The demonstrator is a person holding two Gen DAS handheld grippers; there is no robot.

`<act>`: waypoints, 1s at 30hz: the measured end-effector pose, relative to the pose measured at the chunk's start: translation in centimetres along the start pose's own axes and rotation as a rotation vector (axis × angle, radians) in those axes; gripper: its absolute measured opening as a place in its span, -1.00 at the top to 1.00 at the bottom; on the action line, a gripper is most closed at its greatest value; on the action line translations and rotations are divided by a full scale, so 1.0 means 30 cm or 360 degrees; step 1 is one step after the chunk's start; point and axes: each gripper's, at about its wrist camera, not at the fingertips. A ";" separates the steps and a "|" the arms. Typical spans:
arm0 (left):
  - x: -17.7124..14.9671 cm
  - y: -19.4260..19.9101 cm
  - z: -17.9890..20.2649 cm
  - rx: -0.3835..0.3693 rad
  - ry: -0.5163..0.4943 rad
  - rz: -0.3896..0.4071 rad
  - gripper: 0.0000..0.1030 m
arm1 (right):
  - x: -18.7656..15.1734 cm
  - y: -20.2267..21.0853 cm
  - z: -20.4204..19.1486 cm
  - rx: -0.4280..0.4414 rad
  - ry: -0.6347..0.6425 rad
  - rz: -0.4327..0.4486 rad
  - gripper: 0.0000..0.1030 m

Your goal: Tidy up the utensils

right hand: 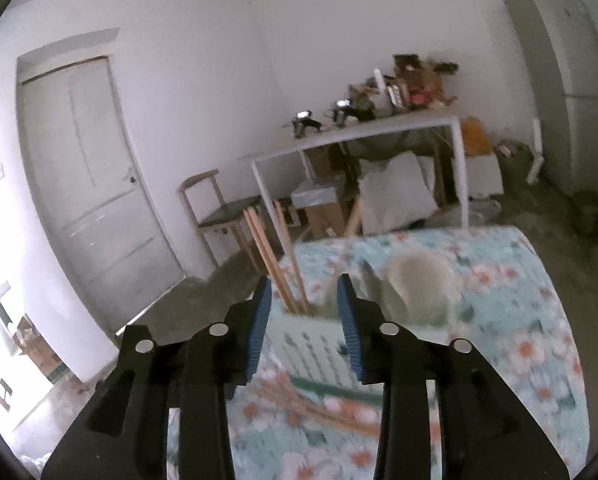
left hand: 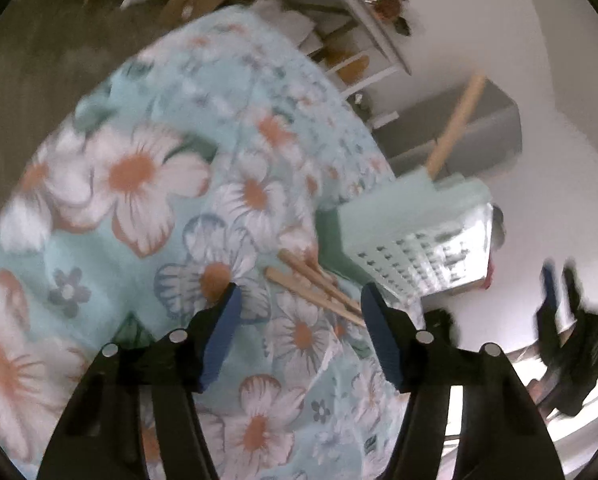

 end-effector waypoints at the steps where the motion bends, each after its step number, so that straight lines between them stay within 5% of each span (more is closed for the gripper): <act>1: 0.005 -0.002 -0.010 -0.0010 0.0023 0.0018 0.02 | -0.018 0.002 0.017 -0.0007 -0.0033 -0.0021 0.31; 5: 0.020 -0.025 0.000 0.0000 0.0014 0.0034 0.07 | -0.093 -0.019 0.107 -0.0041 -0.0198 -0.0126 0.31; 8: 0.027 -0.045 0.005 0.0030 0.0033 0.0063 0.30 | -0.160 -0.041 0.177 -0.0074 -0.0335 -0.0204 0.28; 10: 0.024 -0.053 0.002 0.0027 0.0049 0.0058 0.81 | -0.202 -0.052 0.227 -0.0084 -0.0448 -0.0242 0.28; 12: 0.006 -0.064 -0.007 -0.0023 0.0070 0.0039 0.81 | -0.227 -0.058 0.266 -0.0095 -0.0526 -0.0260 0.28; 14: -0.014 -0.041 0.028 0.0062 -0.0017 0.0101 0.81 | -0.248 -0.063 0.300 -0.0104 -0.0597 -0.0268 0.28; 22: -0.113 0.268 0.306 0.0300 -0.0515 0.0499 0.85 | -0.339 -0.093 0.388 0.0021 -0.0805 -0.0423 0.28; 26: -0.157 0.421 0.449 0.0468 -0.0715 0.0732 0.86 | -0.381 -0.140 0.385 0.0170 -0.0867 -0.0530 0.28; 30: -0.204 0.394 0.537 0.0603 -0.0893 0.0793 0.86 | -0.422 -0.207 0.408 0.0395 -0.1069 -0.0597 0.28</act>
Point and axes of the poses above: each gripper's, at about its wrist camera, not at the fingertips, and y roughly against the way its jaws point, z to its right, x to its top, and after that the axes turned 14 degrees about -z, right-handed
